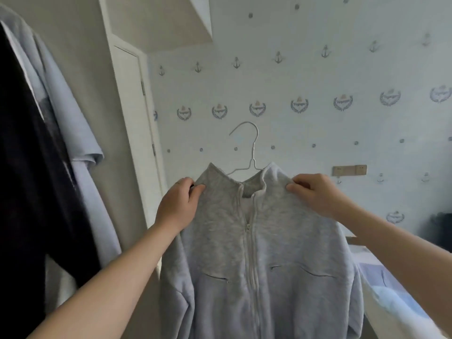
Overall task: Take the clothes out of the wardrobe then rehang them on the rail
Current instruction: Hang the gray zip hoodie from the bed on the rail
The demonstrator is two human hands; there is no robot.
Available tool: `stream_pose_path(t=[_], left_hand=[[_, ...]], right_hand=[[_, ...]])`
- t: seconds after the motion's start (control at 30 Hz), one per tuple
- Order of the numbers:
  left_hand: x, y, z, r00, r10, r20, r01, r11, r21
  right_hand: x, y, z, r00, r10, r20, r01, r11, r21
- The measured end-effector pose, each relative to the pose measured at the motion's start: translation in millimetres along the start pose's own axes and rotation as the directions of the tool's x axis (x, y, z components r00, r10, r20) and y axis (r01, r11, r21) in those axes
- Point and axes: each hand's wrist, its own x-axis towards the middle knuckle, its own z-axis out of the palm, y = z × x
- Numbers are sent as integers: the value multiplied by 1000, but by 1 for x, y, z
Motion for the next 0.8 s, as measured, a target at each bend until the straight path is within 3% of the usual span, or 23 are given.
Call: stream_pose_path(t=[0.2, 0.47, 0.63, 0.8], left_hand=[[54, 30, -130, 956, 173, -238, -142, 979, 145], [112, 62, -303, 876, 290, -385, -183, 939, 289], [134, 48, -378, 833, 329, -446, -142, 904, 403], [151, 21, -436, 820, 230, -525, -18, 926, 378]], right_hand=[[48, -118, -49, 967, -221, -125, 225, 974, 24], [118, -265, -92, 864, -444, -236, 469, 881, 61], [155, -336, -90, 815, -529, -237, 561, 823, 90], [185, -406, -68, 797, -566, -212, 600, 781, 173]])
